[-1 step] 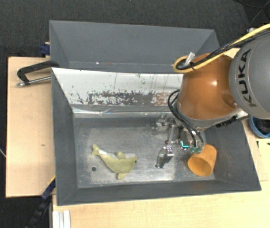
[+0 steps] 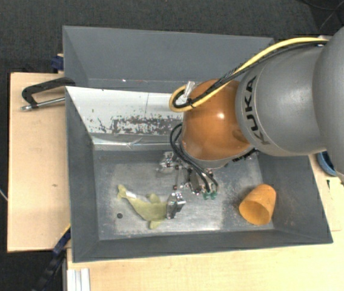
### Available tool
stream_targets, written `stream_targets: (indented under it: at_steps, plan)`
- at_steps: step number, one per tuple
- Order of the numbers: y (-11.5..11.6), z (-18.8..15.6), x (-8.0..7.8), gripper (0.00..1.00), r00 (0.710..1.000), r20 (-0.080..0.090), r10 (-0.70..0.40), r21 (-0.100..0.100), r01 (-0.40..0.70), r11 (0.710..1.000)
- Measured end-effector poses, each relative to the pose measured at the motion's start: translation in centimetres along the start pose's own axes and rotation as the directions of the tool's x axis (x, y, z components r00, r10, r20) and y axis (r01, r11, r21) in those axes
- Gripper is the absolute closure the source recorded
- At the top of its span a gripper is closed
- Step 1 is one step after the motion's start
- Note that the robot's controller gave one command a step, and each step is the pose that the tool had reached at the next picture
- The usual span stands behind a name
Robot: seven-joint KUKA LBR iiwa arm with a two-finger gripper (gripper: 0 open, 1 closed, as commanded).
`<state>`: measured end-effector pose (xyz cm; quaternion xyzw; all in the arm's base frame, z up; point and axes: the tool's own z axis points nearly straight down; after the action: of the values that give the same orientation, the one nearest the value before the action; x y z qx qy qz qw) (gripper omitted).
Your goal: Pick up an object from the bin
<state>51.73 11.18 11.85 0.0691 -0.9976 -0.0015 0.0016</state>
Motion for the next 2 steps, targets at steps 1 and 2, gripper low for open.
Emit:
stream_targets:
  at_steps: [1, 2]
  plan:
    - [-0.64, 4.87, 0.92, 0.0, 0.999, 0.008, 0.035, 0.001, -0.035, 0.999]
    - [-0.63, 4.65, 0.91, 1.0, 0.999, 0.006, 0.035, 0.001, -0.035, 0.999]
